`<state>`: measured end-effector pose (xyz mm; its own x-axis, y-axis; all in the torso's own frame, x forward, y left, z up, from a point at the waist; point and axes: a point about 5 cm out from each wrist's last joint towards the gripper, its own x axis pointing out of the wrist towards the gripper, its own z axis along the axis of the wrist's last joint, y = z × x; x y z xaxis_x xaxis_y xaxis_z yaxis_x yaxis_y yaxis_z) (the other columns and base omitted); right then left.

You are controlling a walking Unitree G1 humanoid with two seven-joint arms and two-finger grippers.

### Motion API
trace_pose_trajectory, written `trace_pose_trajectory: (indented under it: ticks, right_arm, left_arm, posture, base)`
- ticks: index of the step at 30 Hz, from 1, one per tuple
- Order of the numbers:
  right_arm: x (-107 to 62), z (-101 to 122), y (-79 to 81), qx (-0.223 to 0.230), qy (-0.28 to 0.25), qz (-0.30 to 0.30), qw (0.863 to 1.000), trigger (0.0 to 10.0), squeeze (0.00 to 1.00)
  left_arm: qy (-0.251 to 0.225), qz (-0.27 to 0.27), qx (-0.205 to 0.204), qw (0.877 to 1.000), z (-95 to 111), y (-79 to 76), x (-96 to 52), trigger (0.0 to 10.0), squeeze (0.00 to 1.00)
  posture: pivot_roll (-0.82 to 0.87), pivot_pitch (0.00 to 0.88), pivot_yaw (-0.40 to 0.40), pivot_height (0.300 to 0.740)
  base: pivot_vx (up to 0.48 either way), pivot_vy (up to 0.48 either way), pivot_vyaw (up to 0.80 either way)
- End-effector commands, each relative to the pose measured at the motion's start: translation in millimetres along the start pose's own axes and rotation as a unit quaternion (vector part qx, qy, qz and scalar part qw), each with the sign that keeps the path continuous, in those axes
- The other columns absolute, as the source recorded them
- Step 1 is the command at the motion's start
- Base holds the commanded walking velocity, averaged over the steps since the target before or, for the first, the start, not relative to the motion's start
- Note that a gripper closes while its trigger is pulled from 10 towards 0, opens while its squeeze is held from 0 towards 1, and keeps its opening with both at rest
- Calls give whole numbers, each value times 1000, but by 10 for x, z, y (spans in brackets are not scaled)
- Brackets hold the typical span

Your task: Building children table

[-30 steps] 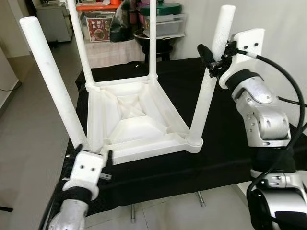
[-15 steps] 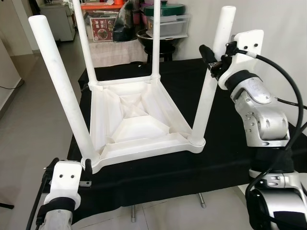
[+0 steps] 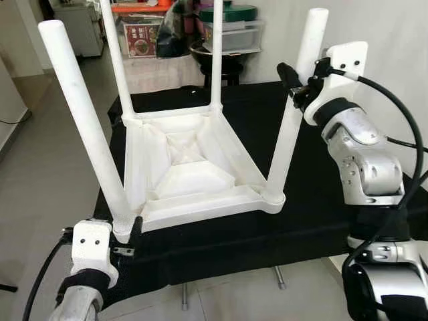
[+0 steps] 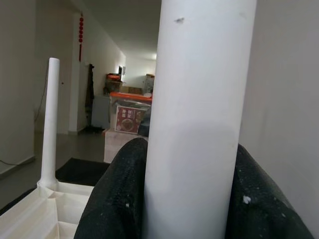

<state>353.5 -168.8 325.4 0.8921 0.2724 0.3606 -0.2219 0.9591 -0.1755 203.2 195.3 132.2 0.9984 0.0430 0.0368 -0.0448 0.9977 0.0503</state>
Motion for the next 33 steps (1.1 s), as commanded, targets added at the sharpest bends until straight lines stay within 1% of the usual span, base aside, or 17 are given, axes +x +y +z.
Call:
trace_pose_trajectory:
  ticks: [1, 2, 4, 5, 7, 8, 9, 10, 11, 14, 15, 18, 19, 22, 25, 27, 33]
  right_arm:
    - [-8, -33, 93, -6, 13, 29, 999, 0, 0]
    - [-10, -27, 101, -4, 12, 32, 999, 0, 0]
    - [-10, -27, 101, -4, 12, 32, 999, 0, 0]
    - [-13, -21, 105, -2, 11, 34, 999, 0, 0]
    - [-13, -21, 105, -2, 11, 34, 999, 0, 0]
    - [-20, -15, 106, -1, 11, 35, 999, 0, 0]
    - [-20, -15, 106, -1, 11, 35, 999, 0, 0]
    - [-27, -10, 103, -1, 12, 36, 999, 0, 0]
    - [-27, -10, 103, -1, 12, 36, 999, 0, 0]
    - [-39, 6, 99, 0, 12, 38, 999, 0, 0]
    - [-39, 6, 99, 0, 12, 38, 999, 0, 0]
    - [-42, 18, 105, 1, 13, 40, 999, 0, 0]
    - [-42, 18, 105, 1, 13, 40, 999, 0, 0]
    - [-48, 22, 128, 4, 13, 47, 999, 0, 0]
    - [-51, 25, 136, 5, 13, 49, 999, 0, 0]
    - [-60, 31, 158, 9, 14, 57, 998, 0, 0]
    - [-76, 44, 193, 11, 15, 72, 997, 0, 0]
  left_arm:
    - [3, 1, -6, 1000, -32, 112, 42, 10000, 0]
    - [5, 7, -10, 1000, -46, 175, 71, 10000, 0]
    - [5, 7, -10, 1000, -46, 175, 71, 10000, 0]
    - [5, 19, -11, 1000, -56, 248, 96, 10000, 0]
    - [5, 19, -11, 1000, -56, 248, 96, 10000, 0]
    - [2, 39, -3, 999, -57, 341, 120, 10000, 0]
    - [2, 39, -3, 999, -57, 341, 120, 10000, 0]
    - [-1, 61, 3, 998, -59, 429, 138, 10000, 0]
    - [-1, 61, 3, 998, -59, 429, 138, 10000, 0]
    - [1, 93, 3, 996, -108, 633, 187, 10000, 0]
    - [1, 93, 3, 996, -108, 633, 187, 10000, 0]
    - [-1, 91, 11, 996, -119, 739, 256, 10000, 0]
    - [-1, 91, 11, 996, -119, 739, 256, 10000, 0]
    - [1, 89, 21, 996, -136, 848, 363, 10000, 0]
    - [2, 91, 23, 996, -144, 883, 393, 10000, 0]
    - [6, 98, 30, 995, -164, 956, 445, 10000, 0]
    - [11, 108, 34, 994, -186, 1046, 481, 10000, 0]
  posture:
    - [-75, 43, -59, 740]
    - [-75, 43, -59, 740]
    - [-75, 43, -59, 740]
    - [-81, 48, -57, 740]
    - [-81, 48, -57, 740]
    - [-88, 54, -55, 740]
    - [-88, 54, -55, 740]
    - [-90, 58, -56, 740]
    - [-90, 58, -56, 740]
    - [-97, 65, -60, 740]
    - [-97, 65, -60, 740]
    - [-99, 71, -66, 740]
    - [-99, 71, -66, 740]
    - [-104, 78, -62, 740]
    - [-107, 81, -62, 740]
    - [-109, 88, -62, 740]
    - [-114, 106, -60, 740]
  base:
    - [0, 0, 0]
    - [0, 0, 0]
    - [0, 0, 0]
    - [0, 0, 0]
    - [0, 0, 0]
    - [0, 0, 0]
    - [0, 0, 0]
    - [0, 0, 0]
    - [0, 0, 0]
    - [0, 0, 0]
    - [0, 0, 0]
    - [0, 0, 0]
    - [0, 0, 0]
    - [0, 0, 0]
    - [0, 0, 0]
    - [0, 0, 0]
    - [0, 0, 0]
